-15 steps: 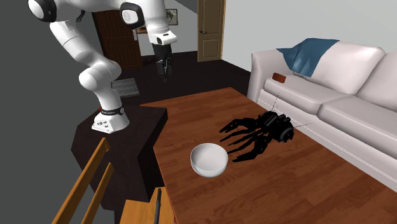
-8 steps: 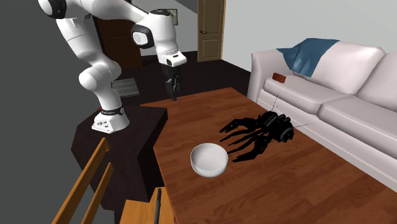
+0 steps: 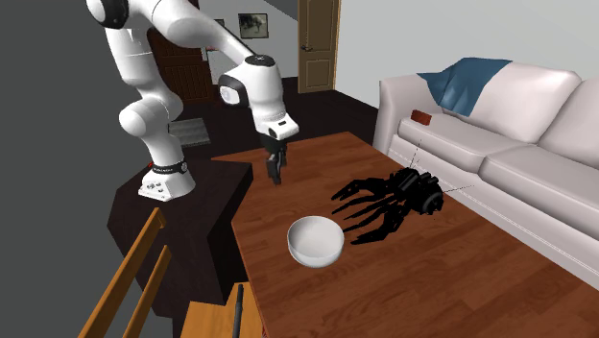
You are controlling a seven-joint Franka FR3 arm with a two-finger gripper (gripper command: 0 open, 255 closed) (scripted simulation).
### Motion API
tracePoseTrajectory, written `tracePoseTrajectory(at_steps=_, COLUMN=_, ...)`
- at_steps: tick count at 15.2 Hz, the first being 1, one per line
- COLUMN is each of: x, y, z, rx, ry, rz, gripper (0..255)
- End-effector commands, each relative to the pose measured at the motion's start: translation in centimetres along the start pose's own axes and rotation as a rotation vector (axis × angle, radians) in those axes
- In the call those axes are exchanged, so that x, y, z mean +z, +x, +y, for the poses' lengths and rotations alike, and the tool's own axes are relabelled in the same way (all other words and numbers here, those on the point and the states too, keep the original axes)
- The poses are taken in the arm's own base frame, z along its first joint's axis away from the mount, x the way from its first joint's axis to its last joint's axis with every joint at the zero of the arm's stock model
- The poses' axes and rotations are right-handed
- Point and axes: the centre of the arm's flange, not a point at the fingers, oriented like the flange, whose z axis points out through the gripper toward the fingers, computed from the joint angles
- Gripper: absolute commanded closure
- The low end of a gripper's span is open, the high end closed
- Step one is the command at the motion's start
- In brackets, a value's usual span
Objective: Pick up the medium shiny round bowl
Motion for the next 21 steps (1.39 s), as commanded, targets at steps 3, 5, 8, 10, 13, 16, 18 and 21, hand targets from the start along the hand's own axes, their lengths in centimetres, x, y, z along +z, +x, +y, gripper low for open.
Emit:
tracePoseTrajectory(at_steps=3, x=4.0, y=1.8, z=2.7, rx=0.003, ry=-0.001, rz=0.002, gripper=0)
tracePoseTrajectory(at_steps=5, x=6.0, y=2.9, z=4.0, rx=0.005, ry=-0.002, rz=0.003, gripper=0)
tracePoseTrajectory(at_steps=8, x=9.0, y=4.4, z=6.1, rx=0.007, ry=-0.002, rz=0.005, gripper=0)
tracePoseTrajectory(at_steps=10, x=11.0, y=5.5, z=7.4, rx=0.009, ry=-0.002, rz=0.006, gripper=0)
tracePoseTrajectory(at_steps=13, x=14.0, y=7.0, z=9.5, rx=0.012, ry=-0.003, rz=0.007, gripper=0)
tracePoseTrajectory(at_steps=16, x=17.0, y=8.6, z=11.5, rx=0.014, ry=-0.003, rz=0.009, gripper=0)
tracePoseTrajectory(at_steps=18, x=19.0, y=9.6, z=12.9, rx=0.016, ry=-0.003, rz=0.01, gripper=0)
tracePoseTrajectory(at_steps=21, x=20.6, y=10.1, z=13.7, rx=0.017, ry=-0.003, rz=0.01, gripper=0)
